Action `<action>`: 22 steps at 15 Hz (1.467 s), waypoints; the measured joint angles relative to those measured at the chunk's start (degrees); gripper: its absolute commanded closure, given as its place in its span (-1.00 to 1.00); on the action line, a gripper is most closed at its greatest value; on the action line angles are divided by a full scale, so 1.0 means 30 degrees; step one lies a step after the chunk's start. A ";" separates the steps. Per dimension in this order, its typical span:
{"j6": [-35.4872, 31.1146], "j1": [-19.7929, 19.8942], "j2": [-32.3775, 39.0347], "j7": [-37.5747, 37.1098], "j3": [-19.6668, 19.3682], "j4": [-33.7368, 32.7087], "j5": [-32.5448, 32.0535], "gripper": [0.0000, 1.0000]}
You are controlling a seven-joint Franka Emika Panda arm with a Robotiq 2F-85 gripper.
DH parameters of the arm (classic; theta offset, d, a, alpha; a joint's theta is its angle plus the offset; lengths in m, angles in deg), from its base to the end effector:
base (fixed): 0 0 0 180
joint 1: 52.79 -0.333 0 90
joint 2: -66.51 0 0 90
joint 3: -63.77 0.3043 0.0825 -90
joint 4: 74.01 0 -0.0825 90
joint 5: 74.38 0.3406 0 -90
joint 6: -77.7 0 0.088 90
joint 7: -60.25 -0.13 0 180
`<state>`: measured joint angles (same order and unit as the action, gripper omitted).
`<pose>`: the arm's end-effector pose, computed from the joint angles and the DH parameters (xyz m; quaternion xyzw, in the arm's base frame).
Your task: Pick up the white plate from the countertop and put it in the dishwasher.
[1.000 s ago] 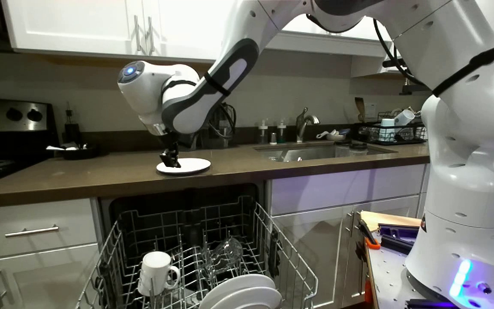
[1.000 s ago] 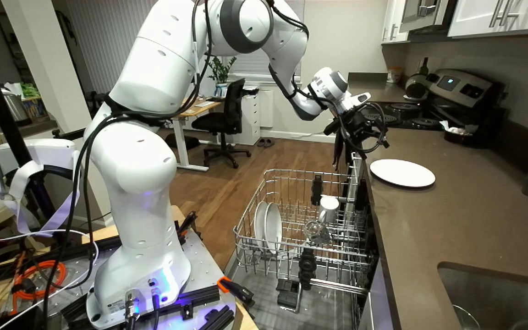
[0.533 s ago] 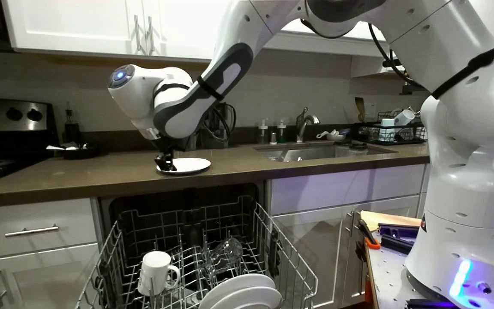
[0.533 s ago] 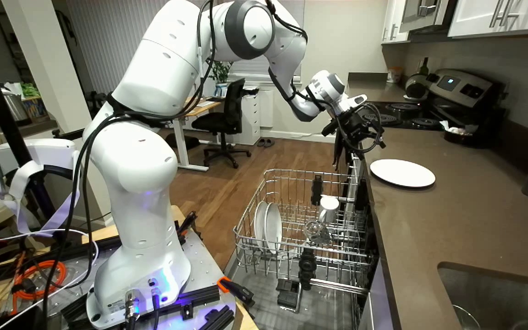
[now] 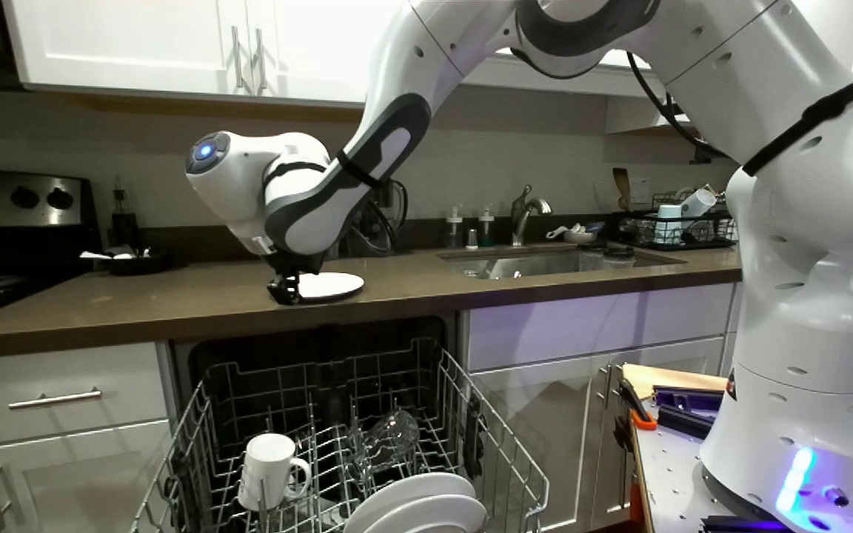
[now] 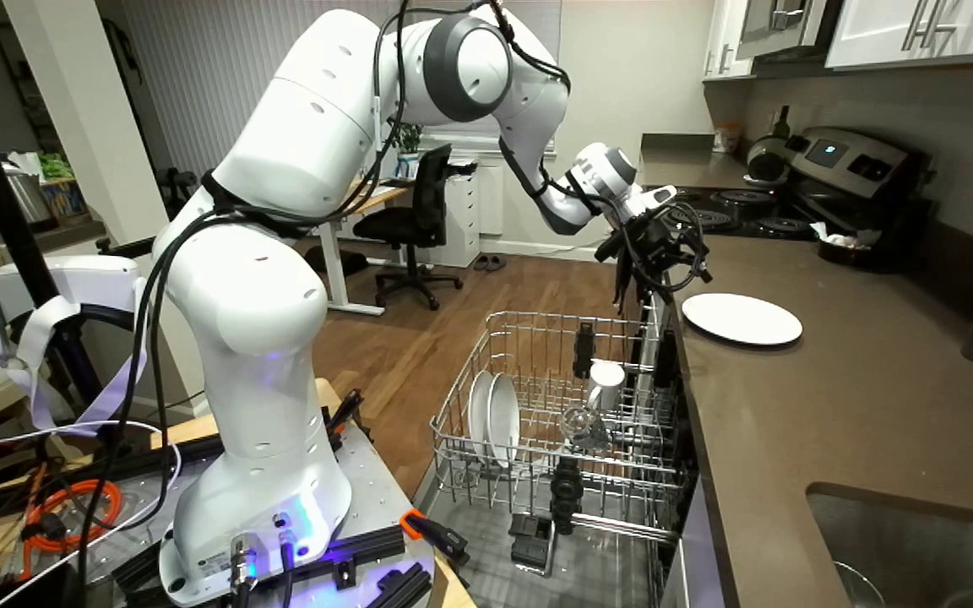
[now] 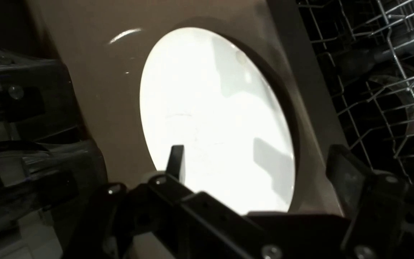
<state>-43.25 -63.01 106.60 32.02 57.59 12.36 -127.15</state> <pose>0.6753 0.0070 0.2656 0.9124 0.0659 0.0681 0.3982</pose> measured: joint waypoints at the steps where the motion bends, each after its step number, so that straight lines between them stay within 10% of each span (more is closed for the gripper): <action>1: -0.0007 -0.0001 0.0092 -0.0076 -0.0011 -0.0051 -0.0073 -1.00; 22: 0.0004 -0.0253 0.1288 -0.3133 -0.0303 -0.0445 -0.4333 -0.86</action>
<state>-43.24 -63.77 110.46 22.62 56.68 11.03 -140.15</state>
